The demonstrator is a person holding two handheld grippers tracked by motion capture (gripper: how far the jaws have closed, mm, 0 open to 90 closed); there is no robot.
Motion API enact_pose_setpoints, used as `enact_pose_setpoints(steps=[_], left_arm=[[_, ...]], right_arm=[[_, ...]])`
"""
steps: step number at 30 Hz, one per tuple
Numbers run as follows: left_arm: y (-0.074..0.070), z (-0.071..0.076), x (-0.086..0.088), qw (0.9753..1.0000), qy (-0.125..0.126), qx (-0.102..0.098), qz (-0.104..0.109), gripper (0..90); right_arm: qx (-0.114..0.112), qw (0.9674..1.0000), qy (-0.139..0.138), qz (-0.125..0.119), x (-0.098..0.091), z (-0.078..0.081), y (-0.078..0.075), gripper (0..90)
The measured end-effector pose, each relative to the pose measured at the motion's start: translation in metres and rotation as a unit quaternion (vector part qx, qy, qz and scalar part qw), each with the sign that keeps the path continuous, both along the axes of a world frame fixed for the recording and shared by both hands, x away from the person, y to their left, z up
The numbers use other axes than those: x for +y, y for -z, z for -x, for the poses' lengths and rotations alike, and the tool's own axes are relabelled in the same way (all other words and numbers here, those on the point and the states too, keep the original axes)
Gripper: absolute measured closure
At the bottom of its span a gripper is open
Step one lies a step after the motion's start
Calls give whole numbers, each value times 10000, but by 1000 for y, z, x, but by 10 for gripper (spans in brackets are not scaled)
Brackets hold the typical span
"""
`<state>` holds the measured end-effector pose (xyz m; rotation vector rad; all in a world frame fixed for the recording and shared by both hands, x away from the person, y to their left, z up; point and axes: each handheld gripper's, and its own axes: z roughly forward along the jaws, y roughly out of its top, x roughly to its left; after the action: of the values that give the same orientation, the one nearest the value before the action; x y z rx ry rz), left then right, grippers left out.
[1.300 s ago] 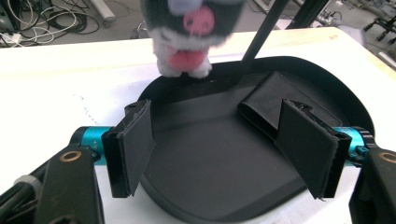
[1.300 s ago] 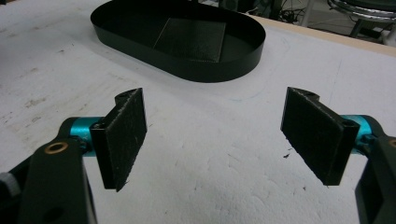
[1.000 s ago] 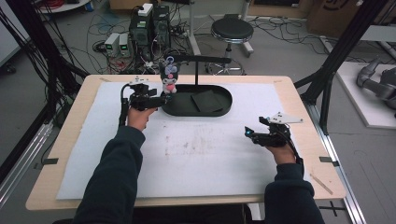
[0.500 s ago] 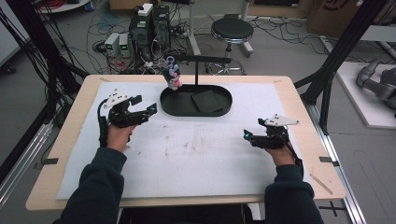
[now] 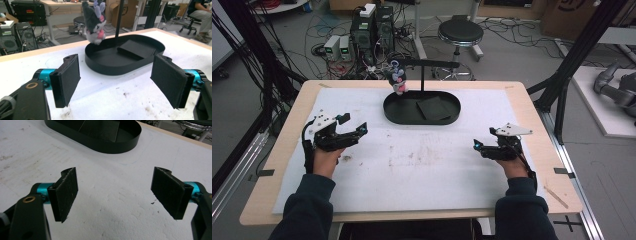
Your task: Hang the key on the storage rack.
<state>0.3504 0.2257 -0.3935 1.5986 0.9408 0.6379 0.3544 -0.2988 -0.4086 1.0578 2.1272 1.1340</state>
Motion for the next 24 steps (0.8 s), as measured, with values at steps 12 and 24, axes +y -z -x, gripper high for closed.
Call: enact_pose_setpoints(steps=[12,24], left_arm=[[17,5,7,9998,-99,180,16,228],[25,4,11,9990,-153,392,131,228]], right_arm=[[-63,10000,-6,58,-1,1,1,221],[-77,9999,-46,141,1,1,1,221]])
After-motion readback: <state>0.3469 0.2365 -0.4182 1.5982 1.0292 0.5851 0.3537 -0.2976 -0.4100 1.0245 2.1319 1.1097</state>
